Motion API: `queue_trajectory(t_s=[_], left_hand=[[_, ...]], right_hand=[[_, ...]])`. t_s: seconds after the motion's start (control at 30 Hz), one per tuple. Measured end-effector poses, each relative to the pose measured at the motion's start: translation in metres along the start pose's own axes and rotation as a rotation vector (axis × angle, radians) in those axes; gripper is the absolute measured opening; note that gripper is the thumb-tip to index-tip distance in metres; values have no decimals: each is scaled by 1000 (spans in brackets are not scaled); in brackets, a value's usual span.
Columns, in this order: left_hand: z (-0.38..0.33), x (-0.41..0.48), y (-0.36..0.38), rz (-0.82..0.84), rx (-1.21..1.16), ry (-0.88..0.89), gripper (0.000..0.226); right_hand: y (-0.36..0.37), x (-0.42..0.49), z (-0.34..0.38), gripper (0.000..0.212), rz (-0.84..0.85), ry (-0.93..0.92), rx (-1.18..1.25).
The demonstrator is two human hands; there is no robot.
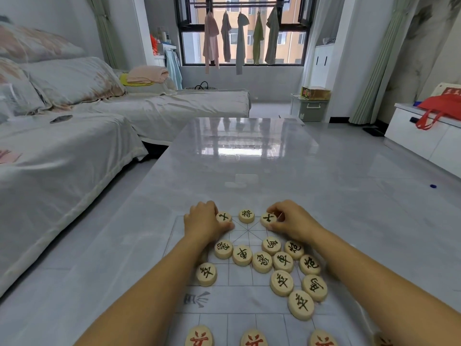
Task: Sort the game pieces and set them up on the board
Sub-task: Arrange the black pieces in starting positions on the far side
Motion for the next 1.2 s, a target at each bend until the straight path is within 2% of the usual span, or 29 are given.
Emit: queue_trajectory(t_s=[0.1, 0.2, 0.37, 0.47, 0.53, 0.63, 0.73, 0.87, 0.97, 1.03, 1.1, 1.2], left_hand=[[12, 3, -7, 189, -94, 103, 55], [23, 4, -12, 304, -261, 197, 41], [19, 8, -3, 213, -304, 105, 29], [14, 7, -1, 141, -224, 74, 36], [11, 8, -1, 154, -134, 107, 46], [7, 6, -4, 173, -60, 152, 42], [7, 5, -3, 106, -92, 70, 39], [0, 4, -1, 67, -33, 5, 49], [6, 6, -8, 201, -196, 69, 60], [13, 7, -9, 284, -330, 77, 51], [13, 9, -6, 274, -363, 53, 41], [7, 7, -3, 179, -310, 6, 38]], right_hand=[[2, 5, -5, 44, -6, 14, 49], [3, 7, -8, 51, 26, 56, 102], [7, 12, -12, 40, -3, 89, 170], [8, 14, -15, 41, -16, 78, 208], [10, 14, -17, 41, -30, 69, 220], [12, 15, -19, 40, -42, 62, 231], [13, 17, -18, 39, -64, 75, 231], [16, 20, -16, 39, -87, 103, 217], [16, 20, -17, 42, -80, 108, 231], [15, 20, -18, 42, -79, 110, 230], [16, 20, -18, 43, -87, 109, 225], [17, 19, -17, 44, -97, 108, 210]])
Point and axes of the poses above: each hand's wrist, its own x-axis towards the middle knuckle, its own y-axis out of the palm, z = x × y, the point moved 1 cm from there along x, towards the middle knuckle, and after that the axes turned 10 degrees about x, right-handed, at the moved point
